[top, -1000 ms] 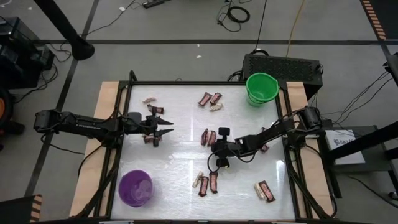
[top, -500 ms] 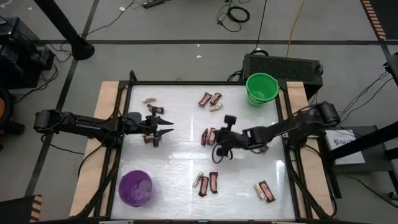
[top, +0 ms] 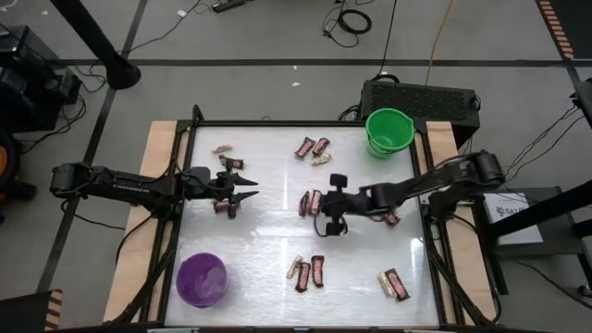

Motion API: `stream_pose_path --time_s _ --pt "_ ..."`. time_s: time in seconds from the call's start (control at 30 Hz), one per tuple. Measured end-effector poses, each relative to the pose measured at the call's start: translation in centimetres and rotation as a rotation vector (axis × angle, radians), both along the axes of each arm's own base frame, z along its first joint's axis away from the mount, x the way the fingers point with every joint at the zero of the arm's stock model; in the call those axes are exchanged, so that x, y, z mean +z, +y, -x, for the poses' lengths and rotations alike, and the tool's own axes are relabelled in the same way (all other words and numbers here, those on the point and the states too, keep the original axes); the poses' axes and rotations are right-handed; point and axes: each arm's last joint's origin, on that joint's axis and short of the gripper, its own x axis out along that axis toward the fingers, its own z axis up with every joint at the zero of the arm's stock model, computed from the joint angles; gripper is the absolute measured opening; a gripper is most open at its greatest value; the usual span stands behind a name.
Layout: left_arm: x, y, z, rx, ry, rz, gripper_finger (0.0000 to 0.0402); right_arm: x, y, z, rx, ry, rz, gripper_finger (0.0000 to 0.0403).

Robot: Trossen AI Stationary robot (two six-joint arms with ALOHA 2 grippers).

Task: Sort candy by brand, put in halloween buckets
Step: Put the brown candy bar into the green bucket

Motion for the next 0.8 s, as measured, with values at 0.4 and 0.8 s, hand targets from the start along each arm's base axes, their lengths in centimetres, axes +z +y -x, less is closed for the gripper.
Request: stream_pose_path --time_s 0.4,0.8 --pt "0.0 0.0 0.0 0.000 -0.004 0.000 0.0128 -5.8 1.3 -1.9 0.057 0.086 0.044 0.0249" --pt "0.0 0.0 0.0 -0.002 -0.003 -0.006 0.0128 -6.1 1.1 -1.9 -0.023 0.086 0.089 0.0243"
